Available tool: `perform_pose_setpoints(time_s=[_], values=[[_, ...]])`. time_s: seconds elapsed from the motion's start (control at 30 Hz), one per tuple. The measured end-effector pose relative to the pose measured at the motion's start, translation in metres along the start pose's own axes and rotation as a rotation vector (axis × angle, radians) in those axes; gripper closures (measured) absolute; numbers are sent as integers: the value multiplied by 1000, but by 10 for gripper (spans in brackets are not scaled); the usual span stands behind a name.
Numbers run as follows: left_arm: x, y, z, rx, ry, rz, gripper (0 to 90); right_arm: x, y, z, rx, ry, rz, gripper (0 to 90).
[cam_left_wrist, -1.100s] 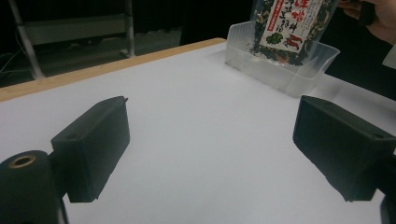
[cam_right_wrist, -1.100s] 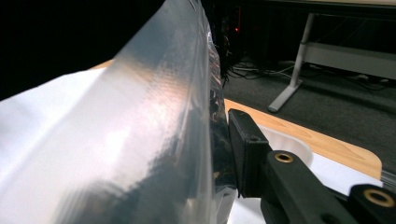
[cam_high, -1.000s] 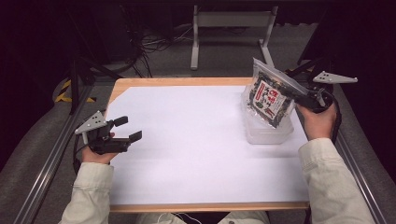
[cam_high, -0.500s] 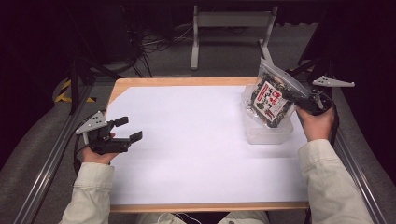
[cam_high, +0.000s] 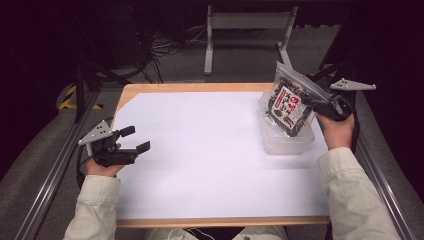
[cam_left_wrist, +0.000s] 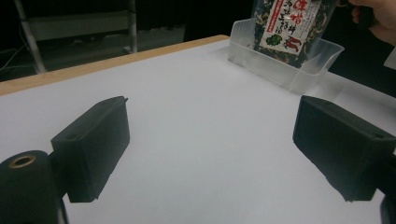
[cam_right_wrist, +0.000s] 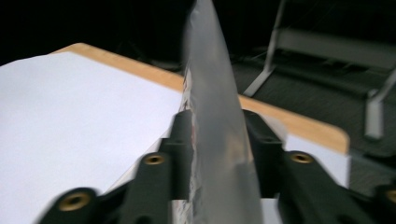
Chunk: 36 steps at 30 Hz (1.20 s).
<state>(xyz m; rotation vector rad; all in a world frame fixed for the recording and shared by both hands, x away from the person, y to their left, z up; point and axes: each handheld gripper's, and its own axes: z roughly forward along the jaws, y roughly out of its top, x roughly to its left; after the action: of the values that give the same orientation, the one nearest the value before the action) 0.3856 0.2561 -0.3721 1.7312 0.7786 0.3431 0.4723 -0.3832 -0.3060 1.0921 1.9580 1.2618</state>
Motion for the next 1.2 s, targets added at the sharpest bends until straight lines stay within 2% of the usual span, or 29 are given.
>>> perform_pose_setpoints(time_s=[0.03,0.07,0.1,0.13,0.2,0.4,0.57,0.73,0.8,0.87,0.93,0.97,1.03,1.07,1.13,1.2], values=[[0,-1,1,17,2,0,118,0,1,-2,-30,-8,-7,550],[0,-1,1,17,2,0,118,0,1,-2,-30,-8,-7,550],[0,-2,3,21,0,3,118,0,2,-3,-42,-34,-26,466],[0,-2,3,21,0,3,118,0,2,-3,-42,-34,-26,466],[-1,-3,3,30,-1,5,118,-1,2,-5,-59,-45,-13,370],[-1,-7,4,40,3,-3,118,2,4,-12,-110,-34,-7,281],[-4,-10,7,50,-1,-1,118,6,8,-20,-142,-41,-36,191],[-7,-12,8,57,-4,6,118,10,16,-35,-181,-36,-55,169],[-9,-17,9,42,6,13,118,15,21,-44,-205,-15,-83,172],[-10,-19,10,39,12,20,118,18,23,-48,-215,-3,-86,172],[-11,-26,9,18,26,11,119,28,26,-56,-236,42,-97,172],[-11,-26,9,18,26,11,120,28,26,-56,-236,42,-97,172],[-11,-29,6,-1,32,5,120,36,27,-60,-243,75,-113,166],[-11,-31,5,-7,32,2,119,45,27,-64,-254,103,-125,161],[-11,-33,3,-23,39,-1,120,50,27,-66,-261,116,-128,160],[-11,-34,0,-20,38,-5,119,62,26,-71,-285,161,-136,155]])
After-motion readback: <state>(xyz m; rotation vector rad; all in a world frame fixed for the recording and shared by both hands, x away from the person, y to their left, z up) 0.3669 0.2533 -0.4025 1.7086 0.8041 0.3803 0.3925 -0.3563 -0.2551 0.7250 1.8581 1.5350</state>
